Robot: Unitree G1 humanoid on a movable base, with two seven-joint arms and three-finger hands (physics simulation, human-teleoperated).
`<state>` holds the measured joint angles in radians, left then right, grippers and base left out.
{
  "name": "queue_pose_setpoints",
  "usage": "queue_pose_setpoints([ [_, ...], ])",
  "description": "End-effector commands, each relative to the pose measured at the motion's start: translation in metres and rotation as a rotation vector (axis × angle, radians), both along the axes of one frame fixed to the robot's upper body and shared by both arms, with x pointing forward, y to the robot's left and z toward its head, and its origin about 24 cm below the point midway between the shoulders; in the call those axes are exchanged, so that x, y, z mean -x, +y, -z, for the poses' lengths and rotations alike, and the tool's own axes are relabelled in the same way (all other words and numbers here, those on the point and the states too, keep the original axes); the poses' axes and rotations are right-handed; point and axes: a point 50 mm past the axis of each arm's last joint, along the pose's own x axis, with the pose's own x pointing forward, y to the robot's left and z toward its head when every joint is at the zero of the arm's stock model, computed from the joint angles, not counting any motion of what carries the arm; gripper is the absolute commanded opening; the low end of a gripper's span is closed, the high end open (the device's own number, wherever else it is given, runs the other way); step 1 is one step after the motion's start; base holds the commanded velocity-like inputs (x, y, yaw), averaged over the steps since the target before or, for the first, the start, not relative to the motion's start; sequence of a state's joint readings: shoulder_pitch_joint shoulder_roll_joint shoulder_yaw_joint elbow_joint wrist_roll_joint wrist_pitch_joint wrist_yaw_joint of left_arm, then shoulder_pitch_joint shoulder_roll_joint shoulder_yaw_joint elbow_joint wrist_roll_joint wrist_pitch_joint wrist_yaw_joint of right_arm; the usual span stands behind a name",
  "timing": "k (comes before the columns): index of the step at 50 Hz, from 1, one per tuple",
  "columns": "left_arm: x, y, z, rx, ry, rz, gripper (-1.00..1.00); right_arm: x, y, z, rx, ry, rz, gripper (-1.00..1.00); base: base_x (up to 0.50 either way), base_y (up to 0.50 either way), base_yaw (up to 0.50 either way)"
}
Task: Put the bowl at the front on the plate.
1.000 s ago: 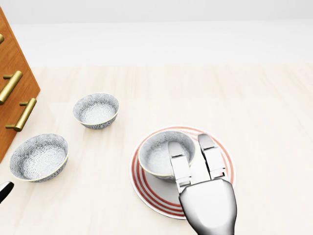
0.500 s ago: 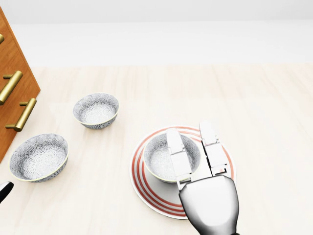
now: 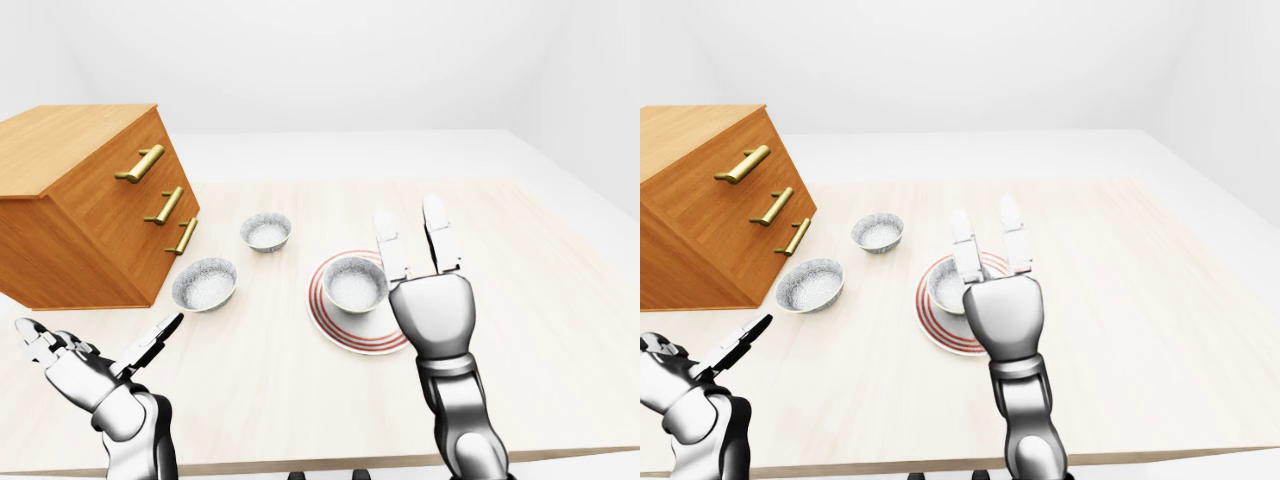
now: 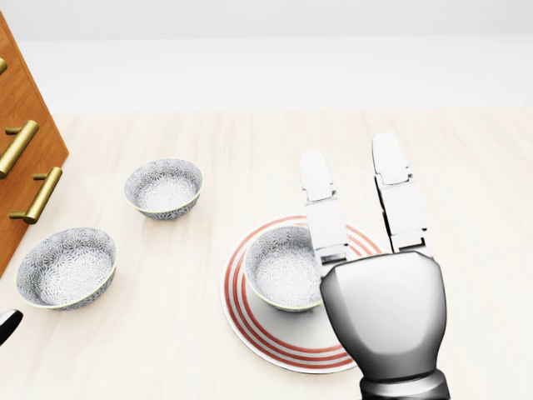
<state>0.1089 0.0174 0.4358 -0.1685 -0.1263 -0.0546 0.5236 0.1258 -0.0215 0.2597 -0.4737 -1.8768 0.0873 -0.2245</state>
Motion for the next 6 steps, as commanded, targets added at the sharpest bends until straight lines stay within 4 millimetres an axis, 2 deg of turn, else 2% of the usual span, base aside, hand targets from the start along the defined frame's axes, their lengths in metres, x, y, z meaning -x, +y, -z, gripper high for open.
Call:
queue_pose_setpoints([
  [1, 0.0, 0.0, 0.0, 0.002, -0.001, 0.001, 1.0, 0.01, -0.014, -0.049, -0.007, -0.108, 0.117, 1.0, 0.0, 0.0, 0.0],
  [6, 0.001, 0.0, -0.002, 0.001, 0.0, -0.002, 1.0, 0.012, -0.009, -0.061, -0.011, -0.136, 0.12, 1.0, 0.0, 0.0, 0.0],
])
